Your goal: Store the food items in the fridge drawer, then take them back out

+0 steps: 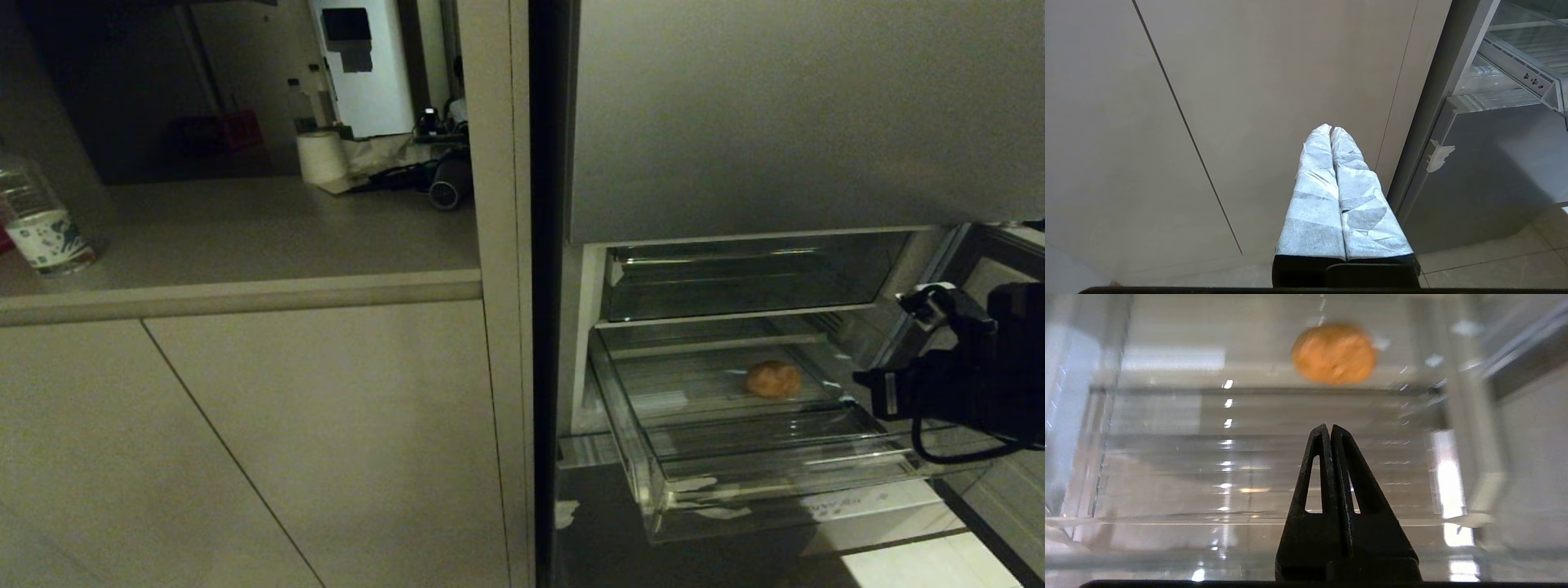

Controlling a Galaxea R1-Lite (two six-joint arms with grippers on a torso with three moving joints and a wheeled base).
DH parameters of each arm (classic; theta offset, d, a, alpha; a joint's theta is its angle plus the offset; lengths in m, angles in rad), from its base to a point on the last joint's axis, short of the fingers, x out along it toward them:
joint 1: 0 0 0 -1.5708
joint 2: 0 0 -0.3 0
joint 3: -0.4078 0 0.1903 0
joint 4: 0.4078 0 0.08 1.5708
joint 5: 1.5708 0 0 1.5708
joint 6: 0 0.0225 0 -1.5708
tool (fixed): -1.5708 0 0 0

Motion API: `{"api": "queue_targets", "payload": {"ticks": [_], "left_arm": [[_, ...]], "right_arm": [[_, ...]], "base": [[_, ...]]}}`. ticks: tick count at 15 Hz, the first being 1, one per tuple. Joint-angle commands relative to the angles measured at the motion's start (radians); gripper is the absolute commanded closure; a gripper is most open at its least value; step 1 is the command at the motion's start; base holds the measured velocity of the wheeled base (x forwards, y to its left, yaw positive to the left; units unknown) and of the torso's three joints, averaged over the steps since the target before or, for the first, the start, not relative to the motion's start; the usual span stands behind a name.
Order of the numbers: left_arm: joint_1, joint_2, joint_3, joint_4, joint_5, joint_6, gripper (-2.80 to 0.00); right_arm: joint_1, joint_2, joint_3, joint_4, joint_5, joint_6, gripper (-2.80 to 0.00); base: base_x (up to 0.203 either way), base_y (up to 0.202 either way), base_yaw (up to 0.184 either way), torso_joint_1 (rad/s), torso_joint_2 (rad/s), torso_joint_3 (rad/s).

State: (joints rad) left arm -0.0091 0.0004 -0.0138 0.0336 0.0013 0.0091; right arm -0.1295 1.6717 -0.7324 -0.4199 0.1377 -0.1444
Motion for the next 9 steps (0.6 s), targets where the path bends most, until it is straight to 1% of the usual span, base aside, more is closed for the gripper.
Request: {"api": "queue_targets", "payload": {"ticks": [1,4,9], "left_arm": [[0.000,0.000,0.000,0.000,0.000,0.000,0.00],[0.000,0.000,0.000,0.000,0.000,0.000,0.00],[0.000,0.000,0.000,0.000,0.000,0.000,0.00]], "right_arm": [[0.008,0.116,-0.107,0.074,0.006,-0.001,-2.80],[0.011,0.185,-0.201,0.124,0.005,0.001,-2.80],[0.009,0.297,-0.300,0.134,-0.006,0.000,-2.80]], "base": [[0.000,0.000,0.000,0.000,0.00,0.000],[0.000,0.000,0.000,0.000,0.00,0.000],[0.000,0.000,0.000,0.000,0.00,0.000]]}}
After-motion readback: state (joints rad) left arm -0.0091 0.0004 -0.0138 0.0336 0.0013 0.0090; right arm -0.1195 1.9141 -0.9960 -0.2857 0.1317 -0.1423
